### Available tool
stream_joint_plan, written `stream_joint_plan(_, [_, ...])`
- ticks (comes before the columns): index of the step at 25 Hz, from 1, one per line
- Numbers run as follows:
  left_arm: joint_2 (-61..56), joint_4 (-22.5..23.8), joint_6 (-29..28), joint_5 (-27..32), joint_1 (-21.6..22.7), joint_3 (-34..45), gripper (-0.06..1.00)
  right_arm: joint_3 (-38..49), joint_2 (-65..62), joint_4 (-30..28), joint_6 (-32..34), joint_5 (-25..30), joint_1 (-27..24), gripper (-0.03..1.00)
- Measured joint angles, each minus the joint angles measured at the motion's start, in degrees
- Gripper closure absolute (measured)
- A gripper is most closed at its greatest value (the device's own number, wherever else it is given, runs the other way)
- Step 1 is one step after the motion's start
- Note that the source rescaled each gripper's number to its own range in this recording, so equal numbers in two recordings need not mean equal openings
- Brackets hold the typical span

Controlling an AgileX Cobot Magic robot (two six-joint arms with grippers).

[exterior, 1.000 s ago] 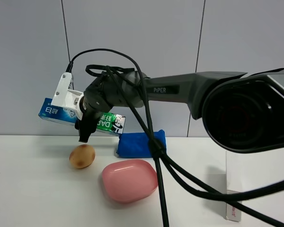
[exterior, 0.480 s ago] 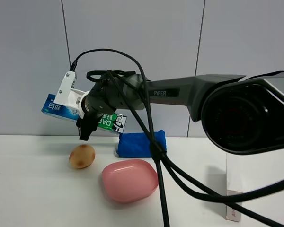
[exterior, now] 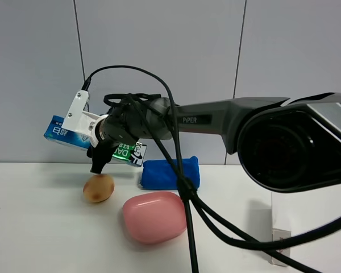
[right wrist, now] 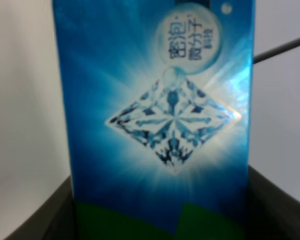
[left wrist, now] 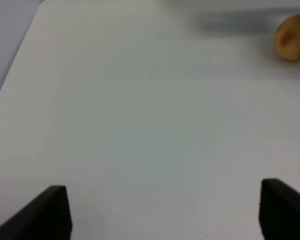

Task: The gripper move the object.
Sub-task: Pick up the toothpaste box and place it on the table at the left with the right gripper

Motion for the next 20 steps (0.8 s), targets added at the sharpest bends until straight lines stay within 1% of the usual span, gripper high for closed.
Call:
stream_joint_plan(6, [0.0,0.0,0.0,0.0,0.0,0.0,-0.06,0.1,0.5,0.0,0.1,0.6,-0.1,0.97])
stream_joint_plan(11, [0.0,0.0,0.0,0.0,0.0,0.0,-0.06,0.1,0.5,0.0,2.3,0.7,-0.3,0.96])
stream_joint_plan(14, [0.0,0.0,0.0,0.0,0.0,0.0,-0.06,0.1,0.5,0.0,3.4,0.7,-0.3,0.85])
stream_joint_plan(15, [0.0,0.0,0.0,0.0,0.0,0.0,-0.06,0.1,0.5,0.0,3.4,0.7,-0.3,0.83])
stream_joint_plan(17, [0.0,0.0,0.0,0.0,0.0,0.0,-0.06,0.1,0.5,-0.5,3.4,0.7,-0.3,0.81])
stream_joint_plan(20, [0.0,0.0,0.0,0.0,0.0,0.0,-0.06,0.1,0.5,-1.4,3.4,0.4,-0.3,0.81])
